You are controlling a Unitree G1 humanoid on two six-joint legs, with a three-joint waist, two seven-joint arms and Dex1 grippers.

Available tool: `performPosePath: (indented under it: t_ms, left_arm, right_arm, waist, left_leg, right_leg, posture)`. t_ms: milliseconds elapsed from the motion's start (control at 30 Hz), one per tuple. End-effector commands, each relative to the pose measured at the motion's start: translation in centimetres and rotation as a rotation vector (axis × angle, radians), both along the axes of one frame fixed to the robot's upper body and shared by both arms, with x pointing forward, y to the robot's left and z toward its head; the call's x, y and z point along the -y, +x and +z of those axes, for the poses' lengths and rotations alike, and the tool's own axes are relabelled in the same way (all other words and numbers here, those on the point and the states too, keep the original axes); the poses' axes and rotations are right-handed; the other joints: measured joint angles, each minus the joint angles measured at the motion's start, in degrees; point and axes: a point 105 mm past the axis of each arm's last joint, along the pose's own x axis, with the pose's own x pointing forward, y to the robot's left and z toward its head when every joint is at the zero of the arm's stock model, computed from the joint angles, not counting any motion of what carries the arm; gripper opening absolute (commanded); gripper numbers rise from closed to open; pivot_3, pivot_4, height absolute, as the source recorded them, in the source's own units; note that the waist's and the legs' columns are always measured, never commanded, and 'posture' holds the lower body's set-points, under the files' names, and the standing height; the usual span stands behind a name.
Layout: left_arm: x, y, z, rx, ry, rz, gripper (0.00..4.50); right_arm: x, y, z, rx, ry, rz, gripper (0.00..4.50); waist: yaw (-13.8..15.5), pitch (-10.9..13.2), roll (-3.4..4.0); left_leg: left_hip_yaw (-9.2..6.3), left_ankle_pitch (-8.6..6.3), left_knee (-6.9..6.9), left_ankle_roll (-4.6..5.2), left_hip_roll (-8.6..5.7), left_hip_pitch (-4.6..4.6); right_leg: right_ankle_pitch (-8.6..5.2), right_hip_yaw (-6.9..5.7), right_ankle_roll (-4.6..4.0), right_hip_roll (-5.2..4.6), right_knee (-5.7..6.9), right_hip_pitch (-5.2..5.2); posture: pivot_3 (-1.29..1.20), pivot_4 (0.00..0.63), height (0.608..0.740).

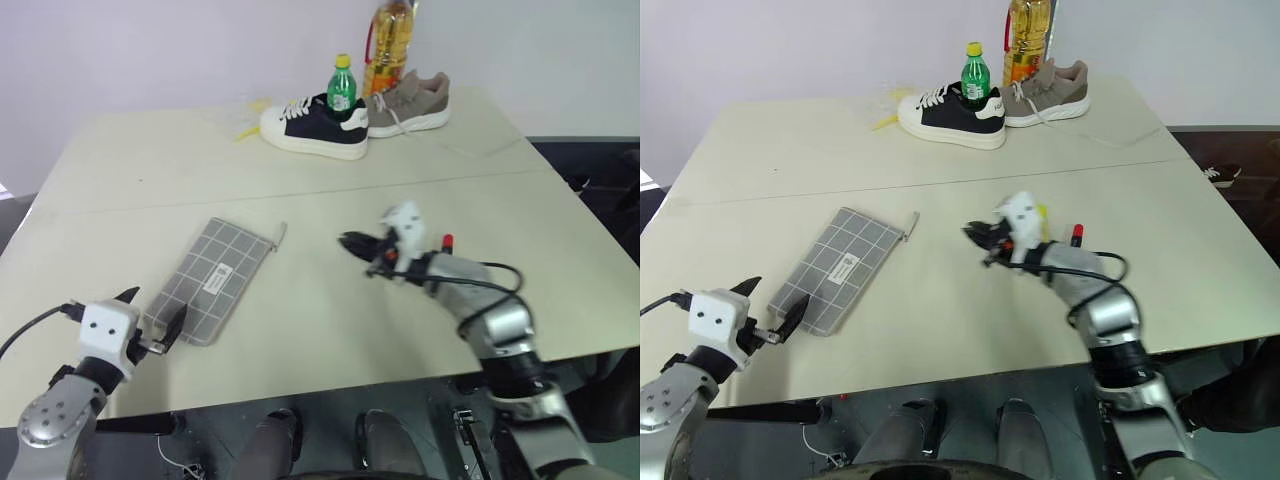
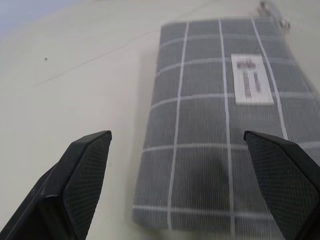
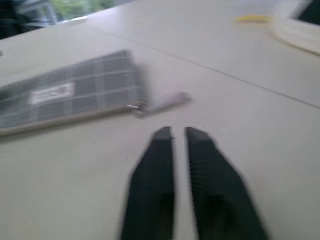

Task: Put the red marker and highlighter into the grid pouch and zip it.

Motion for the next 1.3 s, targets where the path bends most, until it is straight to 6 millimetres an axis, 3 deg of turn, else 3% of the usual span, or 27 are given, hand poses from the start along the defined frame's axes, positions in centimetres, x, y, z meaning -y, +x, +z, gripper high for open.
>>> performPosePath:
  t_ms: [33, 167, 367, 667, 767, 1300]
  left_arm:
    - [-0.5, -1.3, 0.6, 0.01, 0.121, -0.039, 4.5]
    - [-1.0, -2.4, 0.6, -0.013, 0.13, -0.048, 4.5]
    - [-0.8, -3.5, -1.1, -0.112, 0.245, -0.147, 4.5]
    - [-0.1, -2.0, -1.8, -0.096, 0.306, -0.175, 4.5]
    - [0.4, -1.3, -1.7, -0.075, 0.312, -0.19, 4.5]
    - [2.0, 1.0, -2.4, -0.035, 0.458, -0.34, 4.5]
  right_arm:
    - [-3.3, -0.3, 0.2, 0.057, -0.065, 0.046, 0.02]
    - [-6.0, -0.9, 0.0, 0.079, -0.091, 0.102, 0.02]
    - [-11.0, -1.0, -1.1, 0.037, -0.123, 0.143, 0.02]
    - [-14.0, -1.4, -3.4, -0.03, -0.198, 0.182, 0.02]
    - [-14.5, -1.9, -4.6, -0.07, -0.233, 0.206, 0.02]
    - [-14.7, -2.2, -5.5, -0.126, -0.256, 0.222, 0.02]
  waist:
    - [0.0, 0.0, 0.02]
    - [0.5, 0.0, 0.0]
    - [-0.2, 0.0, 0.04]
    - [-1.1, 0.0, 0.08]
    - [-1.1, 0.0, 0.07]
    - [-1.0, 0.0, 0.14]
  left_leg:
    - [0.0, -0.01, 0.0, -0.02, 0.02, 0.0]
    - [0.0, -0.02, 0.01, -0.03, 0.03, 0.01]
    - [0.03, -0.05, 0.0, -0.07, 0.16, 0.15]
    - [0.02, -0.16, -0.03, -0.25, 0.3, 0.29]
    - [0.02, -0.24, -0.03, -0.38, 0.35, 0.48]
    - [0.02, -0.32, -0.08, -0.5, 0.46, 0.84]
  right_leg:
    - [0.0, 0.0, 0.0, 0.03, 0.01, -0.03]
    - [0.02, 0.0, -0.03, 0.11, 0.01, -0.24]
    - [0.06, -0.02, -0.1, 0.27, 0.13, -0.24]
    - [0.15, 0.03, 0.05, 0.58, 0.19, -0.22]
    - [0.17, 0.07, 0.08, 0.65, 0.49, -0.21]
    - [0.14, 0.16, 0.05, 0.78, 0.69, -0.05]
  posture:
    - [0.0, 0.15, 0.74]
    - [0.0, 0.15, 0.74]
    - [0.0, 0.15, 0.74]
    - [0.0, 0.15, 0.74]
    - [0.0, 0.15, 0.74]
    - [0.0, 0.15, 0.74]
